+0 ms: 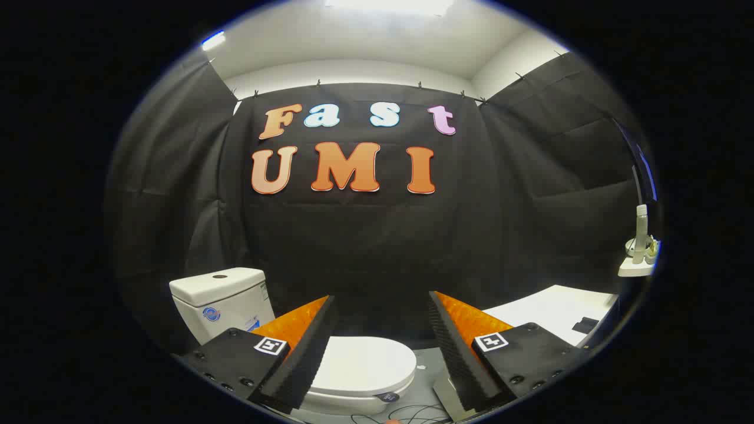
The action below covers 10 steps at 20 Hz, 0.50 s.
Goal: Open the toilet lid.
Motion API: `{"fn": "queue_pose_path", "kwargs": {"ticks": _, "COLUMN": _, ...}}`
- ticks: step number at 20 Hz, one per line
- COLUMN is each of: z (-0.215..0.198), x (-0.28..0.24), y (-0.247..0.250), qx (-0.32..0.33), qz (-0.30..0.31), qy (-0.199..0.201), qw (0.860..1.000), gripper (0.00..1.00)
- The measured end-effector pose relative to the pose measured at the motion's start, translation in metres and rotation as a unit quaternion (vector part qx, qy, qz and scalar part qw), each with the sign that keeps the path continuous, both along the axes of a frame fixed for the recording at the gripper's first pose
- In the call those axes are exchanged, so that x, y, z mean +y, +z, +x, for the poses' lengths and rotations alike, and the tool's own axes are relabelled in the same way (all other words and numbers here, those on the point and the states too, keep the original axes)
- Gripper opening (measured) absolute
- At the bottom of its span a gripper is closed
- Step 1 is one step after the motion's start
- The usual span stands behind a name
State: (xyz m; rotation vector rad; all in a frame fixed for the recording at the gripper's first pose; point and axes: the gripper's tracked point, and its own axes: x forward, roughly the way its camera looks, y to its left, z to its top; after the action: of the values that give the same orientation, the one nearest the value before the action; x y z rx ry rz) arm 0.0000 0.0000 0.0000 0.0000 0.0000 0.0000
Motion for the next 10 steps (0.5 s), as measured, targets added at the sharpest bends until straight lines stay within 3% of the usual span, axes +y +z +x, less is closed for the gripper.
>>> {"fn": "queue_pose_path", "kwargs": {"ticks": 10, "z": 0.0045, "x": 0.0077, "y": -0.0043, "qx": 0.004, "qz": -0.008, "qy": 0.008, "qw": 1.0, "gripper": 1.0}}
